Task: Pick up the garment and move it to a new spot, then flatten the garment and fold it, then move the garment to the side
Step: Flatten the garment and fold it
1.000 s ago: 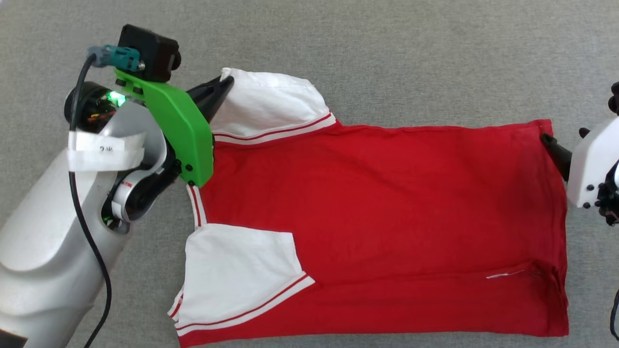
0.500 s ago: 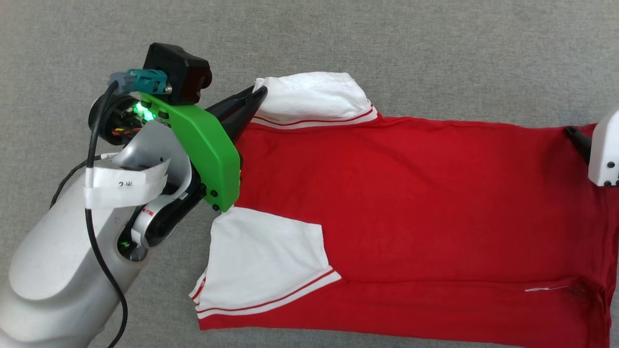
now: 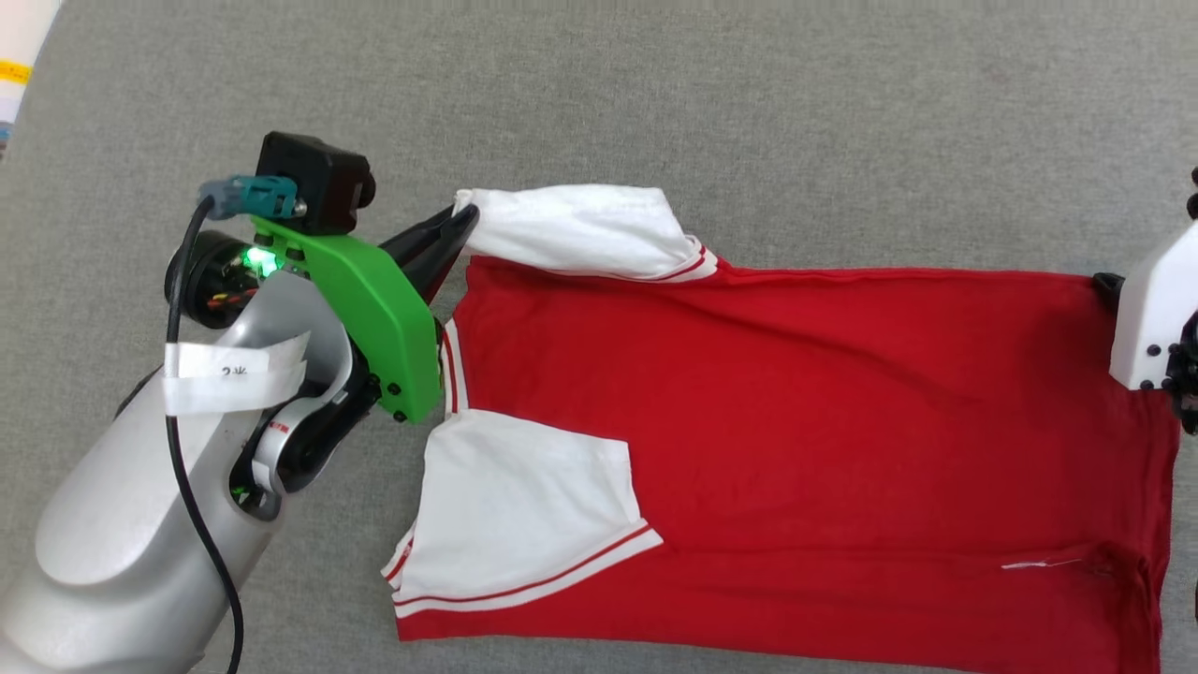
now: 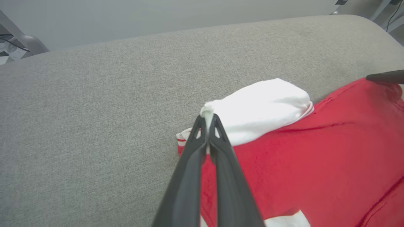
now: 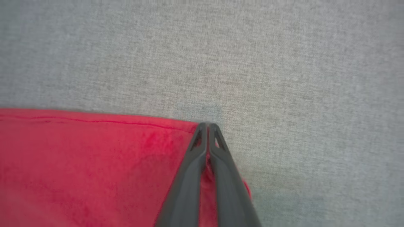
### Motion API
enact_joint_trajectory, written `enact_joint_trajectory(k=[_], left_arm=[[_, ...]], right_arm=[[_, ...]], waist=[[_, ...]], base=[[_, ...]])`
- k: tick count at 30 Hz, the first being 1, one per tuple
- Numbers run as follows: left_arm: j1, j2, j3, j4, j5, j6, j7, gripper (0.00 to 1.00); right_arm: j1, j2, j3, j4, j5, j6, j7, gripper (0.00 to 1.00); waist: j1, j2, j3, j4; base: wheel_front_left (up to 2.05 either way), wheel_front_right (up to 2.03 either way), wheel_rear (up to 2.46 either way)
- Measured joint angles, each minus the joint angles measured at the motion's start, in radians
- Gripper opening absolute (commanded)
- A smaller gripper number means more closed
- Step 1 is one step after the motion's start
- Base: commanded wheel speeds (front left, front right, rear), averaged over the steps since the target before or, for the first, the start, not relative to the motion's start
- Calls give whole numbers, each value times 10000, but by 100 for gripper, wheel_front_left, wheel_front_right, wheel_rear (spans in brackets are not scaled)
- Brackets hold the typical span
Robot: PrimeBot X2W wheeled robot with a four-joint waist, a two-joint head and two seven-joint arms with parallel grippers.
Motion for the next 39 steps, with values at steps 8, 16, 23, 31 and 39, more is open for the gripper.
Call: enact_joint_trajectory(k=[8,16,23,31,39], left_arm=[[900,23,244,462,-228,174,-560,0],[2285,159,345,165,-573,575,-838,0],[3728,278,253,-253,-708,1001,-1014,0],[5464,242,13,-125,-1047,1459,-1313,0],[5648,102,-527,713,-1009,1350,-1260,0]], right_arm=[[758,-257,69,-422,625,6,-1446,0],[2136,-213,25,-926,1478,8,-2307,0],[3796,-270,33,-1632,2280,8,-2821,0],[5550,-462,514,-2150,2633,8,-2859,0],[6026,-943,1126,-1958,2568,8,-2771,0]], waist=[[0,0,-1035,-134],[0,0,-2023,-215],[0,0,-2536,-192],[-1,0,-2873,-202],[0,0,-2853,-195]], base=[[0,0,0],[0,0,0],[0,0,0],[0,0,0],[0,0,0]])
